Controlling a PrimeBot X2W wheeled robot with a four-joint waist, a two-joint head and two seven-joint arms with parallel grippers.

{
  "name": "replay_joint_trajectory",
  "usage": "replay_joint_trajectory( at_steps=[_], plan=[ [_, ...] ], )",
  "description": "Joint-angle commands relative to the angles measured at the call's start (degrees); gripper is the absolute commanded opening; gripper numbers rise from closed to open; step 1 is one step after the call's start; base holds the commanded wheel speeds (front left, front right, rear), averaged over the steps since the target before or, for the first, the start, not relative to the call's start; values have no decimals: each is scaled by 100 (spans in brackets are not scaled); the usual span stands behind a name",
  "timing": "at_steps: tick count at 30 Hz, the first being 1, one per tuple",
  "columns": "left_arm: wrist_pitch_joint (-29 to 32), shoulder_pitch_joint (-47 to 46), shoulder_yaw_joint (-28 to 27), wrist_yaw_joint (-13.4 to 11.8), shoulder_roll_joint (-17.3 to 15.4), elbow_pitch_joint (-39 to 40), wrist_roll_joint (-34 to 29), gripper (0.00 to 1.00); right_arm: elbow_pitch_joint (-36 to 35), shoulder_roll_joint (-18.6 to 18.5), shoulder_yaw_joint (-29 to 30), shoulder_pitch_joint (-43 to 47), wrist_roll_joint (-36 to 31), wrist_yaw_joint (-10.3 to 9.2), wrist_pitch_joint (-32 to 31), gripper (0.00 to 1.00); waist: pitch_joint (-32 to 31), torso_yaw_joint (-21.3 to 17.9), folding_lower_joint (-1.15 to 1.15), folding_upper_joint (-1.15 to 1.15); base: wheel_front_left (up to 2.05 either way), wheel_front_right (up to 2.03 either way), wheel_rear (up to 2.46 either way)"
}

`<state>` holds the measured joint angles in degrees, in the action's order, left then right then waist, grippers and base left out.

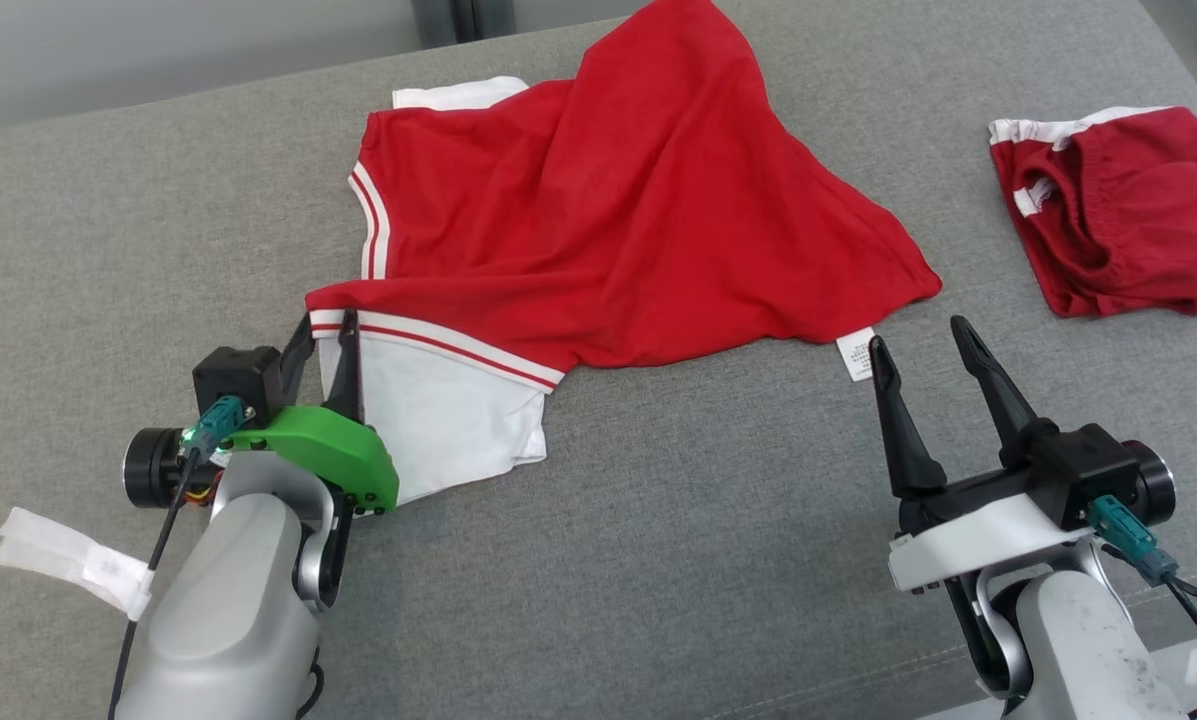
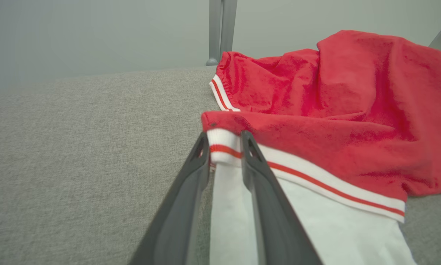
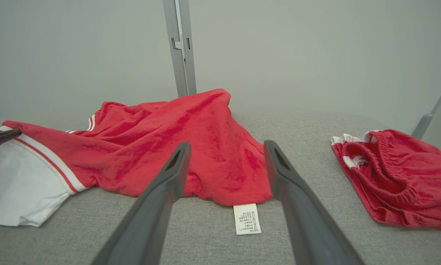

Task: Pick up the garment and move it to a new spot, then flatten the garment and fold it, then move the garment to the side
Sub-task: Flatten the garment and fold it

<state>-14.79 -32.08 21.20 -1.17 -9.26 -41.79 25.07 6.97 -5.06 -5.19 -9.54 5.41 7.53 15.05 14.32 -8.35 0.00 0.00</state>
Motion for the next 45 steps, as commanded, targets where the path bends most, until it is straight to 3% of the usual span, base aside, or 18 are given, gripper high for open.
replay_joint_trajectory(
  at_steps=[1,12,23,32,45],
  plan=[
    [-45,-15,-61,2,11,58,-26,100,38,18,49,111,22,-9,16,100,-40,26,0,0,0,0,0],
    [-37,1226,-743,49,235,1426,-334,100,318,178,546,218,53,-9,17,100,-540,228,0,0,0,0,0],
    [-34,2730,-1199,85,562,2617,-468,100,733,203,523,199,37,-9,17,100,-1062,519,0,0,0,0,0],
    [-34,3246,-1267,31,622,2937,-501,100,872,206,185,249,361,-9,17,100,-1290,593,0,0,0,0,0],
    [-34,3320,-1217,-54,635,2994,-472,100,915,213,168,271,368,-9,17,100,-1324,589,0,0,0,0,0]
  ],
)
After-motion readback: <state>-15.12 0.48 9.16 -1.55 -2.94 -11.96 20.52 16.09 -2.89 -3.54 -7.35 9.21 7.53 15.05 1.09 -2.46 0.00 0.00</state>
